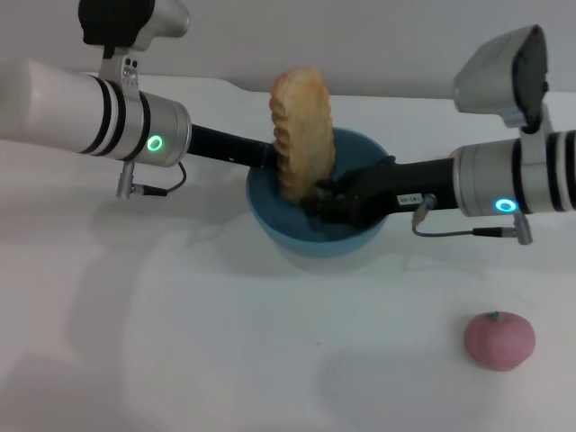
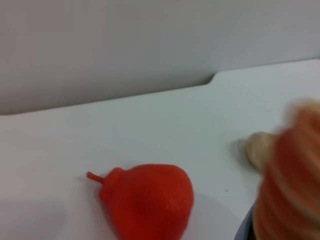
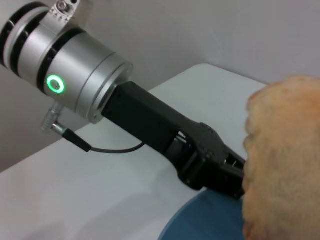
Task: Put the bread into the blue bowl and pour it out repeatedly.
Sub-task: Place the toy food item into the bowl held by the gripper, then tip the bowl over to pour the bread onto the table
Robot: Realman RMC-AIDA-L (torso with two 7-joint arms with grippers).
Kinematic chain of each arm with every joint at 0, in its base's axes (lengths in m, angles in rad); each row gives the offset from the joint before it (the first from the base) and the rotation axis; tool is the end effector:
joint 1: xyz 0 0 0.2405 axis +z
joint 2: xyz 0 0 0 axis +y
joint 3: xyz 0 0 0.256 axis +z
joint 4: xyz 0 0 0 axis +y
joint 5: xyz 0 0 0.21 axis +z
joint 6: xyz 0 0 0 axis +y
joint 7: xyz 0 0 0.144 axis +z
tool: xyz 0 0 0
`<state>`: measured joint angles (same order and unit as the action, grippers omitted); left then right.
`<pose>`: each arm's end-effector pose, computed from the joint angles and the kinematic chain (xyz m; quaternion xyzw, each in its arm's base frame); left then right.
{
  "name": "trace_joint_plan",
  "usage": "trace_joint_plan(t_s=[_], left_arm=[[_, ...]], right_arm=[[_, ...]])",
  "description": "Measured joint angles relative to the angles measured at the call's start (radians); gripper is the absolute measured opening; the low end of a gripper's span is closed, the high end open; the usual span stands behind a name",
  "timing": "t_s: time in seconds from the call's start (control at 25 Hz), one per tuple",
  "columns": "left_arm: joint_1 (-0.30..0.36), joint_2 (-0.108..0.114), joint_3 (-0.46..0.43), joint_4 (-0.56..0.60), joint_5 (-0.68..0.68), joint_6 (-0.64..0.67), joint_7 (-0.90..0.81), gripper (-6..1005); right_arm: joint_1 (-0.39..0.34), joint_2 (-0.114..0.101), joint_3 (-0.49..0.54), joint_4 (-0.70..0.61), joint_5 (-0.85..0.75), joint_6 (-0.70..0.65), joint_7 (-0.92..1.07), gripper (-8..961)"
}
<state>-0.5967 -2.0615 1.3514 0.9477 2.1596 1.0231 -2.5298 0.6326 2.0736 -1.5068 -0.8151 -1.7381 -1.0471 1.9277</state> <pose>-0.2083 0.3945 -0.0359 -0.8603 -0.4623 -0.0648 0.2048 0.1680 0.3692 -0.0802 -0.9518 0.2607 0.1298 0.0966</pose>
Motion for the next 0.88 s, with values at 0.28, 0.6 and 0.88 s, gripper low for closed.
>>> trace_joint_plan(t_s=[0.28,0.6,0.88], left_arm=[[0.002,0.001,0.000,-0.017,0.002,-0.075,-0.001,34],[0.003,0.002,0.032,-0.017,0.009,-0.181,0.010,34],[-0.003,0.004,0.060,-0.008,0.007,-0.208,0.012,30]], right_arm=[[-0.100,0.003,0.083,-0.068,0.000,-0.018,0.007,372],[-0.248,-0.001,0.318,-0.031,0.318,-0.130,-0.243,420],[-0.284,-0.003,0.416,0.000,0.361,-0.175,-0.293,425]])
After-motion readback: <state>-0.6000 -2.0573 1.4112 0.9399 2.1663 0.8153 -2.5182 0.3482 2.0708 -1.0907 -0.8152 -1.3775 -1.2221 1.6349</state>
